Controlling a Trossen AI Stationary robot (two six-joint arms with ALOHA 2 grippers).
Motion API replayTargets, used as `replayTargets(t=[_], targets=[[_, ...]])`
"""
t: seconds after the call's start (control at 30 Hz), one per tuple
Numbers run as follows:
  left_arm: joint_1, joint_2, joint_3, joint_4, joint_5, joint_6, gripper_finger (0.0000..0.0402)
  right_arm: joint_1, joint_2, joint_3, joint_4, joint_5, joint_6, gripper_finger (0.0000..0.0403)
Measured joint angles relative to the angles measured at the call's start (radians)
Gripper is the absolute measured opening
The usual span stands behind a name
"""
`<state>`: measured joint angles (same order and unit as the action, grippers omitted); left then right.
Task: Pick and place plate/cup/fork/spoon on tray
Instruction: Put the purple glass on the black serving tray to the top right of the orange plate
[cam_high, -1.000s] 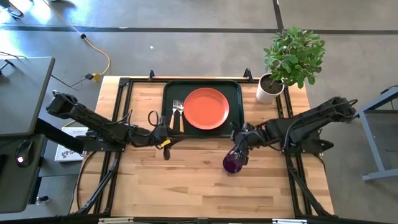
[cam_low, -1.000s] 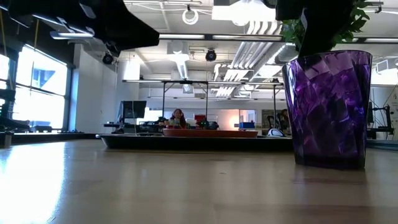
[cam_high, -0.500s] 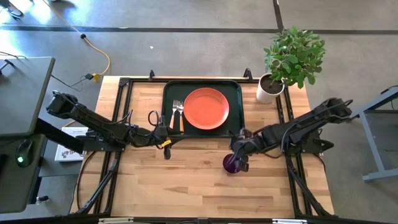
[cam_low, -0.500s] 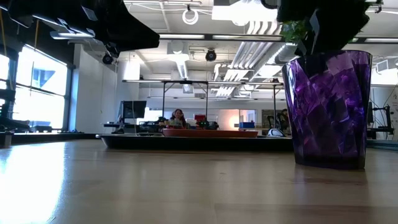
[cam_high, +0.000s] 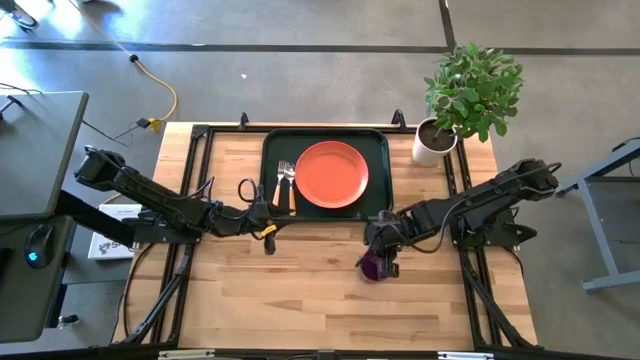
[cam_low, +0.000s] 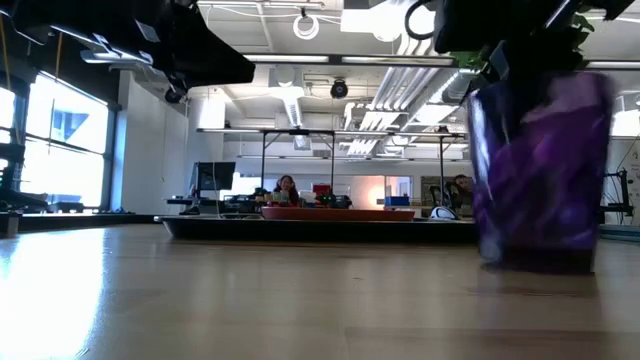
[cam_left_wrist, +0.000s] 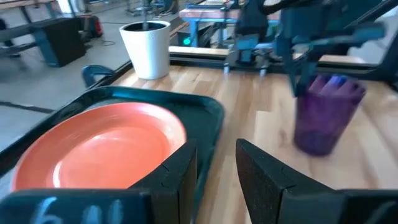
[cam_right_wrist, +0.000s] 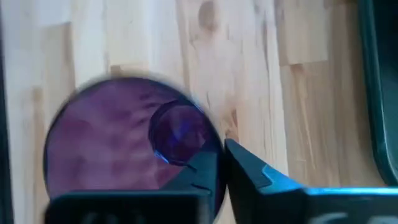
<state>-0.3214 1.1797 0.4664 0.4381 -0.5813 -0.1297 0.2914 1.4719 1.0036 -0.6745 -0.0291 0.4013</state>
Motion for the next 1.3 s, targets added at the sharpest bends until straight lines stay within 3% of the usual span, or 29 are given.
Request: replayTargets(t=[0.17, 0.37, 0.43, 0.53, 0.77, 0.9, 1.1, 1.3], targets=[[0.002, 0.0, 0.0, -0.013, -0.076, 0.001, 0.0104, -0.079, 0.001, 0.133, -0.125, 0.036, -0.097, 0.0008], [0.022, 0.0, 0.0, -0.022, -0.078, 0.018, 0.0104, -0.204, 0.0, 0.385, -0.428, 0.433, -0.15, 0.0003], [0.028, 0.0, 0.0, -0.027, -0.077, 0.038, 0.0104, -0.273, -0.001, 0.433, -0.458, 0.555, -0.148, 0.0003], [0.034, 0.0, 0.0, -0.035, -0.075, 0.055, 0.0104, -0.401, -0.001, 0.45, -0.406, 0.63, -0.156, 0.0002], [0.032, 0.0, 0.0, -0.166, -0.074, -0.005, 0.0104, -0.73, 0.046, 0.348, -0.183, 0.592, -0.304, 0.0001], [0.033, 0.0, 0.0, -0.211, -0.075, -0.016, 0.0104, -0.867, 0.108, 0.342, -0.162, 0.463, -0.367, 0.0001], [0.035, 0.0, 0.0, -0.209, -0.077, -0.008, 0.0104, -0.986, 0.18, 0.342, -0.12, 0.229, -0.441, 0.0001], [0.035, 0.0, 0.0, -0.198, -0.085, -0.015, 0.0104, -1.049, 0.254, 0.342, -0.16, 0.111, -0.523, 0.0]])
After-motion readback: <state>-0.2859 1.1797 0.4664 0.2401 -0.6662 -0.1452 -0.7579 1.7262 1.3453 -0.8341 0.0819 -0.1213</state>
